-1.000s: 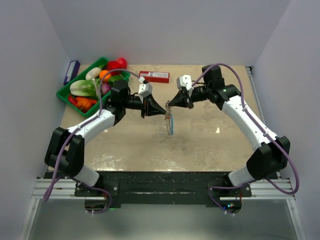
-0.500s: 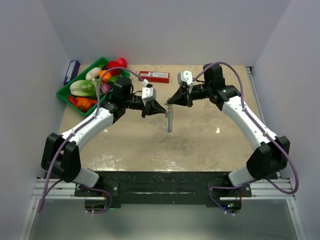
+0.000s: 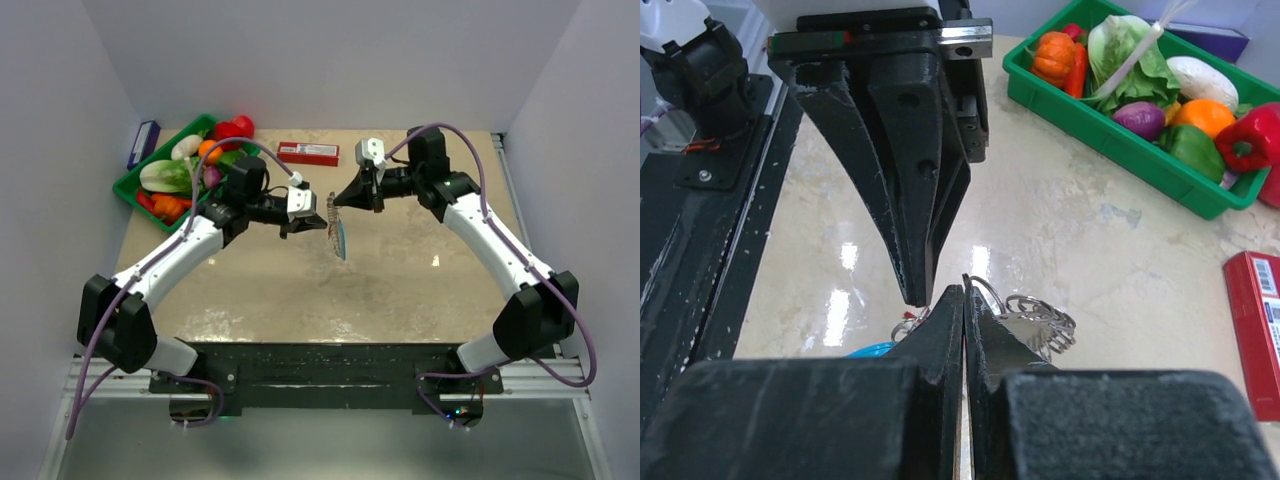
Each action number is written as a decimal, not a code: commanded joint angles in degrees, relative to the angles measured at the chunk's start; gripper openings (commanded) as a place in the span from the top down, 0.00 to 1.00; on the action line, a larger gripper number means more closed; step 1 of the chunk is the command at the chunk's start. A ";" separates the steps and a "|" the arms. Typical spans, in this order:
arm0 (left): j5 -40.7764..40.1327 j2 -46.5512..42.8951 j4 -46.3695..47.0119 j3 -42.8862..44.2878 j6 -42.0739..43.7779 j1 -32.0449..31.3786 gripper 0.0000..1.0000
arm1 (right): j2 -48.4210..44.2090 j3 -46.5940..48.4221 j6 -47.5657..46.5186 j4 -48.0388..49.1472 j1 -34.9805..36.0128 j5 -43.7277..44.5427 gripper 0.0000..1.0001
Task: Remove the keys from the keyring
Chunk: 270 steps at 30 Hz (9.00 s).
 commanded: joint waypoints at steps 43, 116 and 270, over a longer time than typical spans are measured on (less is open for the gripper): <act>-14.86 -2.30 -4.34 7.01 4.08 -6.46 0.79 | -0.99 -2.36 9.84 10.22 -0.69 3.06 1.00; -20.22 -0.19 2.86 3.67 0.48 -7.87 0.92 | -2.04 -2.09 10.72 11.10 -1.12 2.79 1.00; -2.11 -15.13 18.86 -21.11 -25.18 37.04 0.66 | 28.20 -0.86 -21.71 11.11 25.86 49.55 0.64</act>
